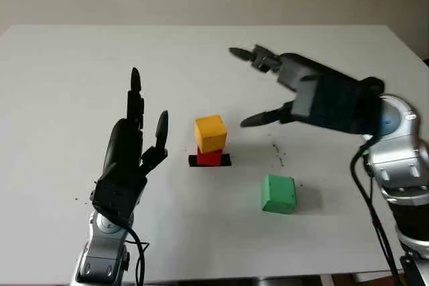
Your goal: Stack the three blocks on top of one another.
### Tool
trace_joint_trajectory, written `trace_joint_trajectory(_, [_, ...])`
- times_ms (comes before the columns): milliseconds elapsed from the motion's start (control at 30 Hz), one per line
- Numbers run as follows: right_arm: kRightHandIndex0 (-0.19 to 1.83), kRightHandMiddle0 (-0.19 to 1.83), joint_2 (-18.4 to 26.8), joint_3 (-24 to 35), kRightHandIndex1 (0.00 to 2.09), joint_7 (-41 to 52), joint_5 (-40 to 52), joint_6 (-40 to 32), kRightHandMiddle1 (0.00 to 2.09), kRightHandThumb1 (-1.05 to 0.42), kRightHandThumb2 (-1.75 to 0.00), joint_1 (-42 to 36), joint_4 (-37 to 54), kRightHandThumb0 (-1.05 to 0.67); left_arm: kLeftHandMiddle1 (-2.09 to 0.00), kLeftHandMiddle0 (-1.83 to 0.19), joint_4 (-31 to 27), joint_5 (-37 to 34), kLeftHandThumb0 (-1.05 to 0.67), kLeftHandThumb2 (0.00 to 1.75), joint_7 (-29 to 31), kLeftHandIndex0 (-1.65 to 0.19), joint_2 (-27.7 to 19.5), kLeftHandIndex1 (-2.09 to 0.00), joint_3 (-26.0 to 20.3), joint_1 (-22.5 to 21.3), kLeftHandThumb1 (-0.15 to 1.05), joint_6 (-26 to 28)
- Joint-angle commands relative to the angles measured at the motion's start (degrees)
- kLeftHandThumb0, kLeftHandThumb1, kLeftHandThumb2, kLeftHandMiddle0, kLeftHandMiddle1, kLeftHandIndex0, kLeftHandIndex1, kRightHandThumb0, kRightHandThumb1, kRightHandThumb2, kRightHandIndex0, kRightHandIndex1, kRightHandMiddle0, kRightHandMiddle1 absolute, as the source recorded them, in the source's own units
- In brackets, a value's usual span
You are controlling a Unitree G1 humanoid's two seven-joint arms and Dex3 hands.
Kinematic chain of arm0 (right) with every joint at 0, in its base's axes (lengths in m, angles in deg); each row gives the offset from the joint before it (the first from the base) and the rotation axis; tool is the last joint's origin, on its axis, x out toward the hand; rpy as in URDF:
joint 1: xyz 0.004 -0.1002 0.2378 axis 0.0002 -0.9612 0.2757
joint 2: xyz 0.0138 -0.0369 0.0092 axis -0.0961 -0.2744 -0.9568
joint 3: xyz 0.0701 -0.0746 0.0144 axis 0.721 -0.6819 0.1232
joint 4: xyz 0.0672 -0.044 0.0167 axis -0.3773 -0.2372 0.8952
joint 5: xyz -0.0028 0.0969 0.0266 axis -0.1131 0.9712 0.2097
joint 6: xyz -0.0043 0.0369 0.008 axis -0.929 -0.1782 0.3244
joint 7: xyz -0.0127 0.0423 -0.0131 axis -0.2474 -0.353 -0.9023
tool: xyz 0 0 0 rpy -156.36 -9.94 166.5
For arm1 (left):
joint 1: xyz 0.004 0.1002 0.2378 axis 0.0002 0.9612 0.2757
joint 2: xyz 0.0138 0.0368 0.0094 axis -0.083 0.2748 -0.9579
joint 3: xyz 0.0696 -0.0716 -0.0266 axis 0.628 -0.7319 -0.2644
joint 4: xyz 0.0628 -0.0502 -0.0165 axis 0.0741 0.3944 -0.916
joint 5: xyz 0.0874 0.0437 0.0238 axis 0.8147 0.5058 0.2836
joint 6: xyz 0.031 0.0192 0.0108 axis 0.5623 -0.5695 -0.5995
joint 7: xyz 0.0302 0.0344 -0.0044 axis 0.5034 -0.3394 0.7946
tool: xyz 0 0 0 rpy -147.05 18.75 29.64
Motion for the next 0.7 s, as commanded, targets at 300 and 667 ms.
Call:
trace_joint_trajectory(300, [-0.07, 0.13, -3.1, 16.9, 0.07, -1.9, 6.3, -11.4, 0.11, -0.98, -0.06, -25.1, 26.2, -0.57, -0.01, 0.19, -1.0, -1.4, -0.74, 0.71, 1.9, 0.19, -1.4, 0.0, -1.7, 0.0, 1.05, 0.6])
trace_joint_trajectory(667, [-0.08, 0.18, -9.1, 12.6, 0.05, -11.2, -0.9, 3.2, 0.08, -0.93, -0.04, -48.3, 33.6, -0.51, 0.0, 0.19, -0.1, -2.2, -0.75, 0.7, 2.1, 0.19, -1.5, 0.0, -1.9, -0.3, 1.05, 0.0])
